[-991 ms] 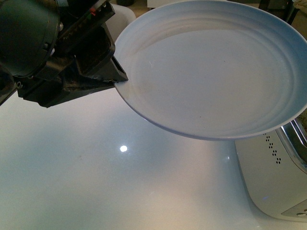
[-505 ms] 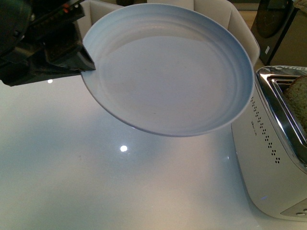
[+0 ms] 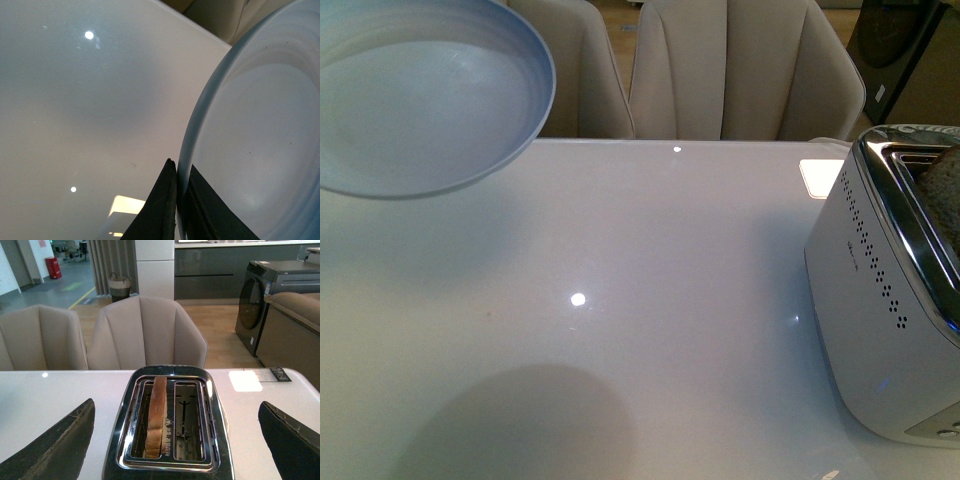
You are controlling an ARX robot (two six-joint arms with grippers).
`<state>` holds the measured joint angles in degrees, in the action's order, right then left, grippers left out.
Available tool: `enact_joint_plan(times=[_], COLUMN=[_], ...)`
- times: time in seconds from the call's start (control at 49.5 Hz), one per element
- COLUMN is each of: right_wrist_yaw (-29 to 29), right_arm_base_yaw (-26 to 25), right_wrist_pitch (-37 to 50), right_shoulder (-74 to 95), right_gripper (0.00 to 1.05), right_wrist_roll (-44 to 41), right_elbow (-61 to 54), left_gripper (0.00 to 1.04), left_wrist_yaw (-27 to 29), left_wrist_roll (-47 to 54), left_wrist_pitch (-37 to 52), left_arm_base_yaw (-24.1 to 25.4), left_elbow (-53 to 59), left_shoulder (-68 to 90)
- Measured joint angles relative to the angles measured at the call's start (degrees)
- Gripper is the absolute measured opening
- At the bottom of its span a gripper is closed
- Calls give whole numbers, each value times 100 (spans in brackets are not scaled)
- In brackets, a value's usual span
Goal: Left arm holds plate, right arm toasts bread
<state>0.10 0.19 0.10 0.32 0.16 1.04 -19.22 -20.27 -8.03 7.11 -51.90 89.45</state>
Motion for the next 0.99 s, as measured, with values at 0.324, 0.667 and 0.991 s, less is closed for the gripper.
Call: enact_joint_plan(times=[0.324, 0.667, 0.991], right_wrist_yaw=[0, 0, 0], right_arm_base_yaw=[0, 0, 0], right_wrist_pitch=[0, -2, 0], right_shoulder=[0, 0, 0], right_gripper=[96, 96, 96], right_wrist_roll=[0, 0, 0], right_elbow=[0, 0, 0], left_gripper=[3, 3, 3], left_wrist_yaw=[-393, -776, -800], left_wrist_roll=[575, 901, 1224], left_wrist_pitch=[1088, 2245, 3388], left_arm_base_yaw=[1021, 1318, 1659], left_elbow=[826, 1716, 2151], left_shoulder=[1475, 2275, 3383])
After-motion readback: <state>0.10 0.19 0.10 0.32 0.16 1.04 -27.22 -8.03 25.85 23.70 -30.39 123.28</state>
